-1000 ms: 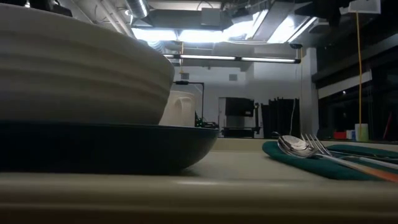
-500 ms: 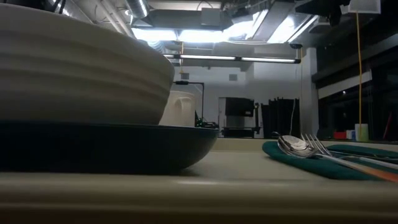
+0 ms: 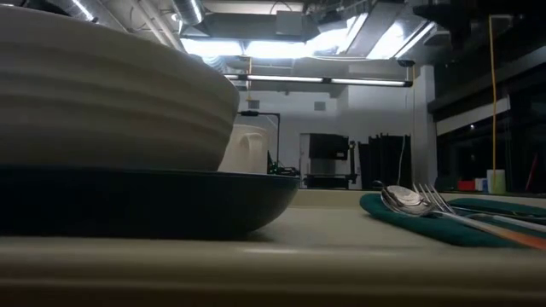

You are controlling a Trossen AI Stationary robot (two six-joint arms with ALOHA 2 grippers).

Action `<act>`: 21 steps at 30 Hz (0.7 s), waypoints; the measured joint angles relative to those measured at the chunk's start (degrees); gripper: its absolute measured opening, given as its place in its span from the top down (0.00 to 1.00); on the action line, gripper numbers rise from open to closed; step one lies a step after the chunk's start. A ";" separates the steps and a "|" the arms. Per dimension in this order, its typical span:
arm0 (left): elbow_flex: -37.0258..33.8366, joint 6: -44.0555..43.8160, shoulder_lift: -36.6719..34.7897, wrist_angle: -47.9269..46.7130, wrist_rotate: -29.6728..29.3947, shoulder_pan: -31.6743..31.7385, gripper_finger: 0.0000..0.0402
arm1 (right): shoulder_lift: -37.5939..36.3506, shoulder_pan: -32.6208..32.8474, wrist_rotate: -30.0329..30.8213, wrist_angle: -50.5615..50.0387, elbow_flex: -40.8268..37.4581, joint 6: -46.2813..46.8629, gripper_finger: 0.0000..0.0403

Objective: Set up tray
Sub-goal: Return to Home Position

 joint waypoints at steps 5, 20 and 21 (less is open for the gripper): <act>0.00 0.97 0.00 -0.54 -0.36 0.00 0.85 | -9.23 0.00 -0.32 6.37 -10.68 2.01 0.56; 0.00 0.94 0.00 -1.11 4.96 0.00 0.85 | -16.93 3.40 0.05 15.72 -29.06 7.13 0.56; 0.00 0.94 0.02 -1.11 4.96 0.00 0.85 | -16.95 3.60 0.10 15.54 -29.06 6.12 0.56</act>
